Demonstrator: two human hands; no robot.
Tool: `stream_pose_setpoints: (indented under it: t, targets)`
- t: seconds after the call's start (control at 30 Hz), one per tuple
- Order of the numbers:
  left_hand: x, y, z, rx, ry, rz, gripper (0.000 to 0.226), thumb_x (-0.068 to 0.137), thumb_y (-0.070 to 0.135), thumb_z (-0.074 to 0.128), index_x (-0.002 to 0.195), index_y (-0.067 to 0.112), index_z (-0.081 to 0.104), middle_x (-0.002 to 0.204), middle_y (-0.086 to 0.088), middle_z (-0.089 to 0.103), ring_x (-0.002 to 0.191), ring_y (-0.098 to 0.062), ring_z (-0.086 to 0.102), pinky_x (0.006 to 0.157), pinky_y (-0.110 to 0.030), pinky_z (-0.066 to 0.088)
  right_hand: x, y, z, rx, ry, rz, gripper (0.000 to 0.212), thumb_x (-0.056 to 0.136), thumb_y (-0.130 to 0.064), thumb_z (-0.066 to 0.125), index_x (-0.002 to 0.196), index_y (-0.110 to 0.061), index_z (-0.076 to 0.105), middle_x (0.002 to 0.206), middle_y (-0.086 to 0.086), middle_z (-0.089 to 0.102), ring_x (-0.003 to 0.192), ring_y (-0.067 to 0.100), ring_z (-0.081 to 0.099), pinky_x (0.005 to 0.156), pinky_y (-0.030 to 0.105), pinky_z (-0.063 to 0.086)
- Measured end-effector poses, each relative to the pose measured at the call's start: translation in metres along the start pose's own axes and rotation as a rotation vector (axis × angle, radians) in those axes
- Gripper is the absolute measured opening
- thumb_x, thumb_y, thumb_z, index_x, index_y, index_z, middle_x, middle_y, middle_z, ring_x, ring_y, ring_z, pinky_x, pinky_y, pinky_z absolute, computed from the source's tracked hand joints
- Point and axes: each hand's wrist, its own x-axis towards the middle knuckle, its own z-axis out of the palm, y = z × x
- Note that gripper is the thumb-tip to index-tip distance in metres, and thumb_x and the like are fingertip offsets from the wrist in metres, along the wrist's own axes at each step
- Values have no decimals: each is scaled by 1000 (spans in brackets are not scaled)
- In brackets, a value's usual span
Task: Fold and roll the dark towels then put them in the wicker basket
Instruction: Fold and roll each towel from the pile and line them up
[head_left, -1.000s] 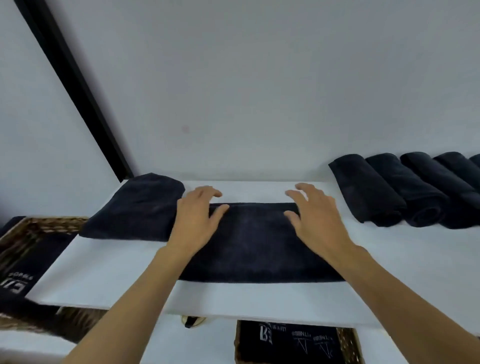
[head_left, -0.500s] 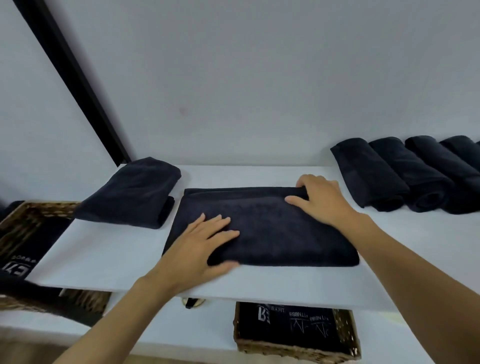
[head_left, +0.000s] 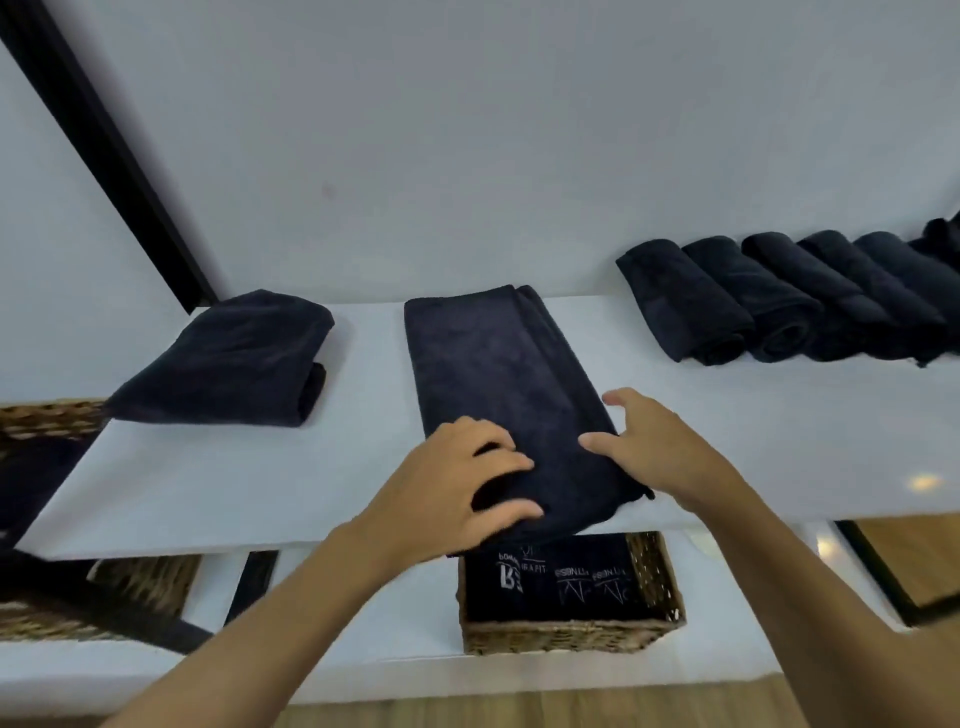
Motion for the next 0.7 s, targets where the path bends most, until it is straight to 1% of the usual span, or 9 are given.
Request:
stream_pose_setpoints:
  t: [0.1, 0.17, 0.27, 0.37, 0.4, 0.47, 0.53, 0.63, 0.7]
  targets:
    - [-30, 7, 10, 229, -134, 105, 72, 79, 70, 56, 132, 22, 55, 132, -5, 56, 121, -21, 51, 112, -43, 37, -13, -3, 8, 39, 12, -5, 58, 91, -32, 64, 142, -17, 40, 134, 6, 55, 104, 20, 58, 84, 34, 52]
    - [-39, 4, 9, 387, -123, 126, 69, 72, 48, 78, 128, 17, 52, 132, -9, 58, 122, -27, 55, 111, -46, 35, -21, -3, 12, -8, 25, -2, 59, 91, -38, 64, 141, -17, 41, 133, 5, 56, 106, 21, 57, 81, 33, 52]
    - [-50, 3, 8, 353, 8, 114, 60, 56, 14, 93, 110, 8, 67, 111, -12, 67, 99, -31, 67, 94, -44, 51, -33, 6, 20, -262, 157, -32, 66, 87, -51, 63, 142, -22, 40, 128, 5, 59, 111, 25, 58, 92, 38, 49]
    - [-56, 2, 6, 258, 126, 167, 32, 74, 10, 81, 104, 7, 72, 97, -8, 69, 85, -25, 68, 91, -44, 55, -54, 14, 24, -316, 334, -420, 51, 86, -53, 61, 132, -33, 54, 122, -4, 54, 105, 14, 55, 94, 32, 45]
    - [-56, 0, 4, 201, 141, 148, 23, 83, 16, 70, 105, 9, 72, 96, -5, 70, 85, -22, 68, 91, -42, 56, -63, 14, 26, -326, 294, -542, 50, 84, -60, 58, 128, -36, 58, 128, -7, 52, 113, 12, 51, 99, 31, 39]
    - [-54, 2, -7, 13, 120, 10, 27, 92, 29, 52, 108, 17, 69, 96, 3, 71, 85, -13, 65, 88, -35, 56, -75, 16, 36, -471, 170, -677, 63, 77, -73, 52, 126, -36, 60, 142, -8, 46, 128, 11, 42, 105, 36, 31]
    - [-48, 2, -19, -138, 93, -123, 21, 94, 30, 56, 109, 22, 68, 95, 11, 71, 82, -2, 62, 81, -22, 52, -75, 22, 49, -628, 178, -730, 57, 77, -66, 60, 123, -32, 61, 138, -5, 51, 125, 16, 47, 102, 40, 37]
    - [-37, 0, -32, -277, 71, -256, 17, 92, 20, 64, 108, 23, 71, 97, 17, 69, 85, 8, 60, 80, -5, 43, -63, 18, 42, -393, 284, -679, 24, 86, -32, 71, 109, -30, 68, 108, -14, 64, 100, 9, 59, 88, 33, 45]
    - [-30, -7, -38, -341, 58, -339, 20, 92, 21, 64, 109, 26, 71, 98, 21, 67, 91, 8, 59, 77, -3, 41, -56, 10, 27, -81, 162, -527, 21, 90, -26, 67, 109, -34, 66, 100, -20, 66, 95, 1, 60, 85, 21, 44]
